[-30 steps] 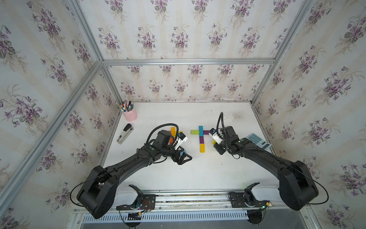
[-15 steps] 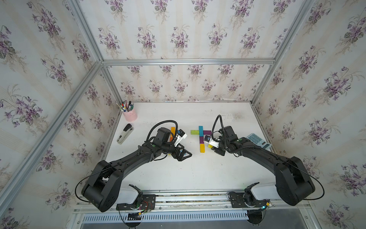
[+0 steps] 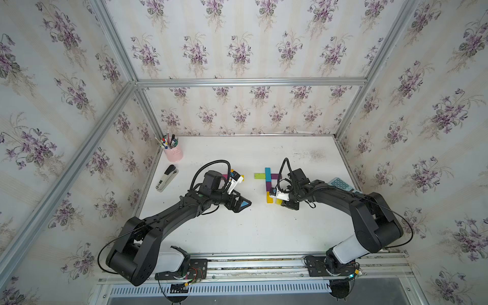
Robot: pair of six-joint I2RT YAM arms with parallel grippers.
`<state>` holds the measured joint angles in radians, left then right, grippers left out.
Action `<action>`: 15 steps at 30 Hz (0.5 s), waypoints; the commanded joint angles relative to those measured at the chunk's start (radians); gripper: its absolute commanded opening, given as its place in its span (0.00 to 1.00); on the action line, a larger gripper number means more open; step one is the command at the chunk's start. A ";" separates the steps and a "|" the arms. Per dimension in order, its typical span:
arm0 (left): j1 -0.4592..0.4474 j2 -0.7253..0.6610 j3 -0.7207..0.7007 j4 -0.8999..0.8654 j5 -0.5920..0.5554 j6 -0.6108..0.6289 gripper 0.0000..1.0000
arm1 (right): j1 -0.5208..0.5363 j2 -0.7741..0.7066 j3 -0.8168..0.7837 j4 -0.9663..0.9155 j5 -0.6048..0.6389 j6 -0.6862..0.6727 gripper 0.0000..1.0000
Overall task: Assemble the letter t with building blocks
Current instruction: Assemble the building block at the center of the board.
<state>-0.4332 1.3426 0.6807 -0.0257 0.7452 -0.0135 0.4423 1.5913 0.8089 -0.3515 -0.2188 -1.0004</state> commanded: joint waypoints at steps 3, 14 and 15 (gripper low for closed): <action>0.007 0.001 -0.003 0.037 0.010 -0.005 1.00 | -0.002 0.033 0.014 -0.009 0.016 -0.055 0.09; 0.008 0.006 -0.001 0.035 0.021 -0.006 1.00 | 0.000 0.075 0.043 -0.036 0.014 -0.081 0.09; 0.009 0.007 -0.001 0.035 0.022 -0.006 1.00 | 0.000 0.079 0.044 -0.038 0.021 -0.086 0.09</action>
<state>-0.4248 1.3483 0.6792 -0.0143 0.7509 -0.0193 0.4423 1.6527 0.8562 -0.3420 -0.2310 -1.0489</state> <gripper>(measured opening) 0.999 0.282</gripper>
